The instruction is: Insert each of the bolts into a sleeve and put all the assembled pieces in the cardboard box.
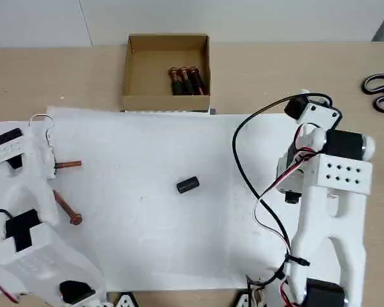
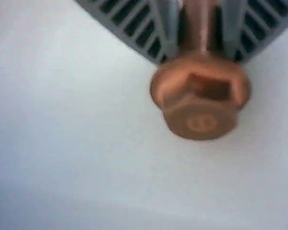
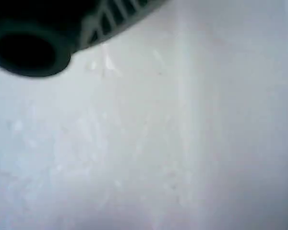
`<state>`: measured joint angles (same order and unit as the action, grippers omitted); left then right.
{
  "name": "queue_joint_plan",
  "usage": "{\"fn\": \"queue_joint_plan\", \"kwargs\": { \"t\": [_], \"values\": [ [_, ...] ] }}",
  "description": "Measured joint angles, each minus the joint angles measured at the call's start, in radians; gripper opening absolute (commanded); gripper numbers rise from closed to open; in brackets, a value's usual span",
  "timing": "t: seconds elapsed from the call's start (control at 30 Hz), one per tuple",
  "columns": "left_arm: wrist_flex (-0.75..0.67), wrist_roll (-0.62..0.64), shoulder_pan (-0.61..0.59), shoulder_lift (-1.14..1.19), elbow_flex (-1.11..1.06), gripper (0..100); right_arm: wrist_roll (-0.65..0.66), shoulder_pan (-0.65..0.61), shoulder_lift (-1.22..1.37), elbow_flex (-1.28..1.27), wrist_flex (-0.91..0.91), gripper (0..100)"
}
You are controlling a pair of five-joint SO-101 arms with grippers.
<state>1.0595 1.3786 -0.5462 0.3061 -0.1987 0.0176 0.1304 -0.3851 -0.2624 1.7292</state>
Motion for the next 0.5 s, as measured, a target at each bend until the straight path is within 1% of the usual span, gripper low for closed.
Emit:
{"fn": "queue_joint_plan", "kwargs": {
  "t": [0.07, 0.2, 0.3, 0.5],
  "values": [
    [0.015, 0.000, -0.002, 0.003, 0.021, 1, 0.000, 0.000, 0.000, 0.000, 0.000, 0.3],
    [0.129, -0.018, -0.031, 0.011, 0.130, 1, 0.000, 0.000, -0.002, 0.000, 0.000, 0.3],
    [0.245, -0.057, -0.040, 0.011, 0.278, 1, 0.000, 0.000, -0.005, 0.000, 0.000, 0.3],
    [0.468, -0.124, 0.000, 0.011, 0.614, 1, 0.000, 0.000, -0.005, 0.060, 0.000, 0.3]
  ]
}}
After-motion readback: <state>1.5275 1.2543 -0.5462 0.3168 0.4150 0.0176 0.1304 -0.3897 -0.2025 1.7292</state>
